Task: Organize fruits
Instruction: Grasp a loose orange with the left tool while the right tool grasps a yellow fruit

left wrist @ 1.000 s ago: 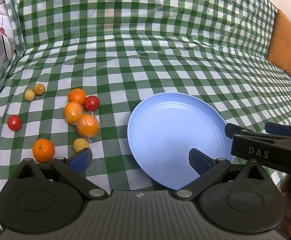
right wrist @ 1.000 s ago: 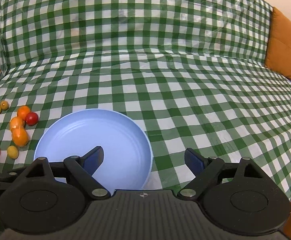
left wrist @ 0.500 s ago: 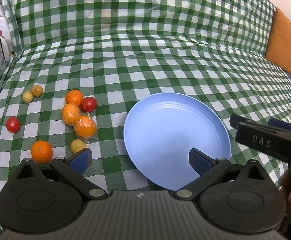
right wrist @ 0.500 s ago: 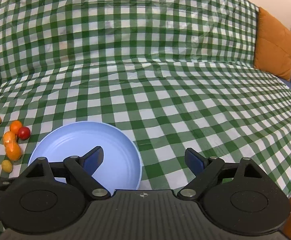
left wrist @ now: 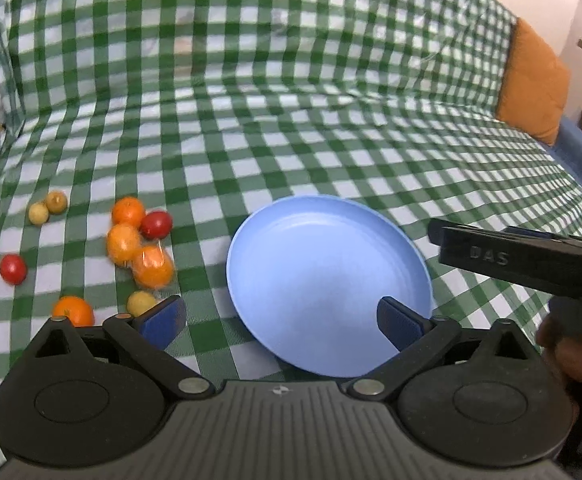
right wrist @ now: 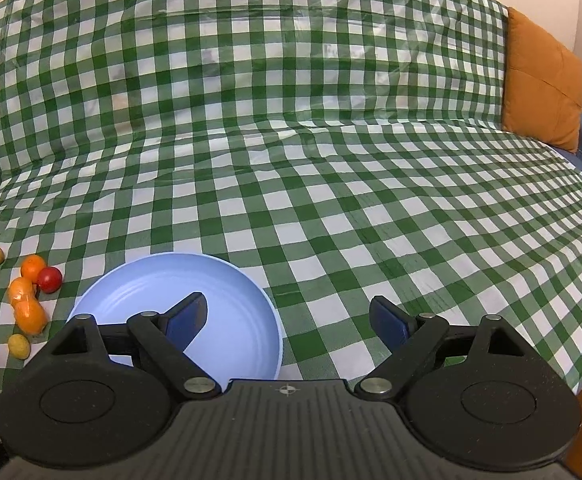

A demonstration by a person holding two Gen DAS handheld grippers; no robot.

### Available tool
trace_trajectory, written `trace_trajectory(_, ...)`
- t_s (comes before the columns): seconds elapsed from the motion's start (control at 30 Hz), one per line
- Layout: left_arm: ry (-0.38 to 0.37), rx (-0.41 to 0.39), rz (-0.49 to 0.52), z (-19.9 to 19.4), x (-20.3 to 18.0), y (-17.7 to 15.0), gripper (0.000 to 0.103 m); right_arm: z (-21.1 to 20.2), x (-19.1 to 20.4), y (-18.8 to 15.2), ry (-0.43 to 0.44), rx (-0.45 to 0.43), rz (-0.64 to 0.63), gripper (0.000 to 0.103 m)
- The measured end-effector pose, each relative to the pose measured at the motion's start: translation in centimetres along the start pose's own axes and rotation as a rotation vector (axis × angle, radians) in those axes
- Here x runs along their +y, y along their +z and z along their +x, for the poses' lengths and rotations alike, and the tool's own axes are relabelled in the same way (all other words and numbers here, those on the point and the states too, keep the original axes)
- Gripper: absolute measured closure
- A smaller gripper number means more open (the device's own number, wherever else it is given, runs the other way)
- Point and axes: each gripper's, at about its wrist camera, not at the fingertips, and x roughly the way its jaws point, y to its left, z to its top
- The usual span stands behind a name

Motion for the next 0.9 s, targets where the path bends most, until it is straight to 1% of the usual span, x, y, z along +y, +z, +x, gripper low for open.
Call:
trace_trajectory(0.03, -0.004, -0.003, 0.016, -0.3, -0.1, 0.1, 0.024, 0.0, 0.0, 0.1, 0.001, -0.002, 0.001, 0.014)
trace_trajectory(0.07, -0.012, 0.0, 0.033, -0.6, -0.1, 0.2, 0.032, -0.1, 0.0, 0.2, 0.005, -0.004, 0.004, 0.016)
trace_trajectory(0.1, -0.027, 0.004, 0.052, -0.9, 0.1, 0.3, 0.047, -0.1, 0.1, 0.3, 0.01, -0.006, 0.009, 0.017)
trace_trajectory(0.13, -0.035, 0.003, 0.075, -1.3, 0.3, 0.5, 0.065, -0.2, 0.1, 0.4, 0.017, -0.007, 0.014, 0.021)
trace_trajectory(0.17, -0.037, -0.005, 0.104, -1.9, 0.6, 0.8, 0.073, -0.3, 0.2, 0.5, 0.029, -0.009, 0.019, 0.028)
trace_trajectory(0.2, -0.032, -0.021, 0.137, -2.6, 1.2, 1.1, 0.084, -0.4, 0.4, 0.7, 0.044, -0.01, 0.023, 0.033)
trace_trajectory(0.23, -0.031, -0.04, 0.164, -3.2, 1.8, 1.5, 0.087, -0.5, 0.6, 0.8, 0.065, -0.013, 0.026, 0.046)
trace_trajectory(0.27, -0.031, -0.062, 0.189, -3.8, 2.7, 2.0, 0.09, -0.5, 0.8, 0.9, 0.091, -0.015, 0.026, 0.055)
trace_trajectory(0.3, -0.03, -0.087, 0.209, -4.6, 3.9, 2.5, 0.093, -0.7, 1.1, 0.9, 0.112, -0.016, 0.026, 0.058)
trace_trajectory(0.37, -0.018, -0.122, 0.209, -5.7, 6.4, 3.2, 0.093, -1.0, 1.7, 1.1, 0.149, -0.029, 0.024, 0.064)
trace_trajectory(0.4, -0.013, -0.135, 0.175, -6.1, 8.4, 3.5, 0.093, -1.2, 2.2, 1.1, 0.164, -0.036, 0.017, 0.065)
trace_trajectory(0.47, -0.006, -0.146, 0.055, -6.3, 12.2, 3.1, 0.093, -1.4, 3.2, 1.3, 0.189, -0.048, 0.001, 0.065)
trace_trajectory(0.5, 0.001, -0.136, -0.026, -6.0, 14.0, 2.4, 0.093, -1.5, 3.6, 1.4, 0.204, -0.053, -0.005, 0.065)
trace_trajectory(0.53, 0.02, -0.077, -0.139, -5.4, 16.0, 2.5, 0.093, -1.5, 4.1, 1.5, 0.22, -0.057, -0.01, 0.065)
trace_trajectory(0.57, 0.038, -0.07, -0.226, -5.3, 17.7, 2.4, 0.093, -1.6, 4.6, 1.5, 0.238, -0.061, -0.015, 0.065)
trace_trajectory(0.63, 0.049, -0.065, -0.325, -5.3, 19.9, 2.4, 0.093, -1.5, 5.6, 1.4, 0.277, -0.059, -0.02, 0.064)
trace_trajectory(0.7, 0.037, -0.017, -0.396, -4.6, 21.3, 2.0, 0.093, -1.2, 6.8, 1.2, 0.328, -0.054, -0.032, 0.064)
trace_trajectory(0.77, 0.02, 0.031, -0.422, -3.8, 21.8, 1.8, 0.093, -0.8, 8.2, 0.7, 0.376, -0.044, -0.064, 0.064)
trace_trajectory(0.83, -0.002, 0.071, -0.417, -3.1, 21.9, 1.7, 0.092, -0.3, 10.0, -0.2, 0.429, -0.022, -0.109, 0.064)
trace_trajectory(0.9, -0.022, 0.119, -0.399, -2.1, 21.6, 1.6, 0.09, 0.4, 11.6, -0.6, 0.466, 0.014, -0.144, 0.064)
